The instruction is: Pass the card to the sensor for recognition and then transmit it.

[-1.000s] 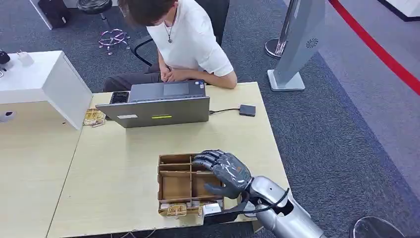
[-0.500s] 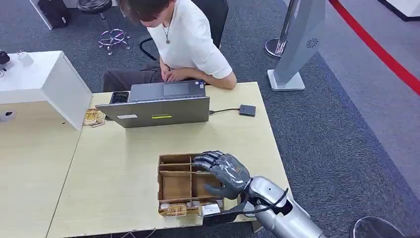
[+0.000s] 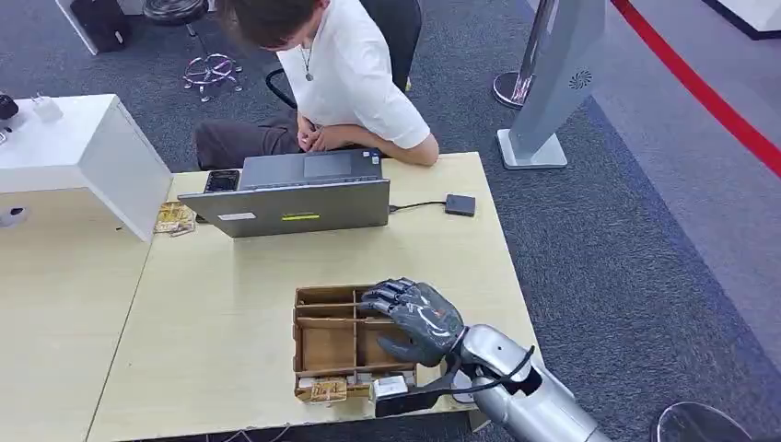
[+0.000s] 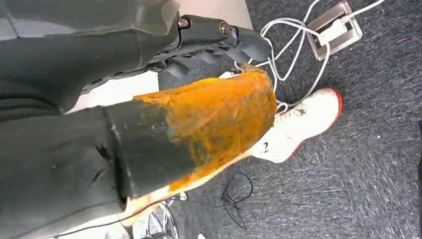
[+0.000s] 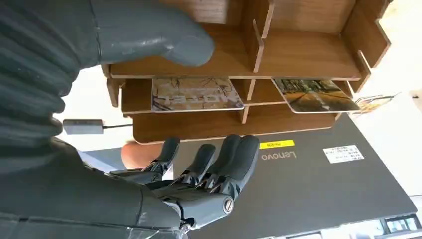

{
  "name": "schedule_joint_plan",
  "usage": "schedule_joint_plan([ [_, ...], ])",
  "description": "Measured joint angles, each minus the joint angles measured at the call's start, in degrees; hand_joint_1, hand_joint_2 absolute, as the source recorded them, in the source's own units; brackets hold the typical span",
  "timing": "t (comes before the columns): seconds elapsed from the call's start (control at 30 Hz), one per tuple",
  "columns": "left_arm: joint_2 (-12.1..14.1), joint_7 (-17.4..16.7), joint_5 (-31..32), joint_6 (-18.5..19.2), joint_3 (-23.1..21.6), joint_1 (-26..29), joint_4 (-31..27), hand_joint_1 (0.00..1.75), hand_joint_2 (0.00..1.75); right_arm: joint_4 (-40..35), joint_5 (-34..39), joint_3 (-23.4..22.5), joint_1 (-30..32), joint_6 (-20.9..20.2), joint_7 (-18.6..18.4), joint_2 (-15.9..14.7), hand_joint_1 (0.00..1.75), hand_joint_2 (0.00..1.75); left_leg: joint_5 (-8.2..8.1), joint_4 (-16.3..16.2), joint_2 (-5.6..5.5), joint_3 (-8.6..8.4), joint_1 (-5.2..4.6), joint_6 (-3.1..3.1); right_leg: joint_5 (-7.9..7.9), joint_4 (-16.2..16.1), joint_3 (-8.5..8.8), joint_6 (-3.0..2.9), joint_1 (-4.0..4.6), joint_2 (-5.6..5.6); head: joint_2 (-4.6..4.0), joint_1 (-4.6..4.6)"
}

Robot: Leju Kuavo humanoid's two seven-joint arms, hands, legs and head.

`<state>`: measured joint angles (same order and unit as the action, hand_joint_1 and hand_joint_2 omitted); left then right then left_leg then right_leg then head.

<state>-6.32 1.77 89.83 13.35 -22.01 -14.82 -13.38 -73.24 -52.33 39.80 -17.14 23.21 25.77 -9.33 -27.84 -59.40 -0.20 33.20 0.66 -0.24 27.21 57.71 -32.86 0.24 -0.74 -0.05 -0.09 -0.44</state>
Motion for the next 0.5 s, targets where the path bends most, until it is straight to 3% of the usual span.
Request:
schedule_joint_plan([
  [0.5,0.11,1.97,0.0,0.37,-4.05,-0.37,0.13,0.0,0.0,1.09,0.0,0.61,-0.96,0.52,-0.42,-0.02,0.87,1.75,0.0,0.0,0.0,0.0,0.0,0.0,0.0,0.0,0.0,0.0,0.0,0.0,0.0,0.0],
])
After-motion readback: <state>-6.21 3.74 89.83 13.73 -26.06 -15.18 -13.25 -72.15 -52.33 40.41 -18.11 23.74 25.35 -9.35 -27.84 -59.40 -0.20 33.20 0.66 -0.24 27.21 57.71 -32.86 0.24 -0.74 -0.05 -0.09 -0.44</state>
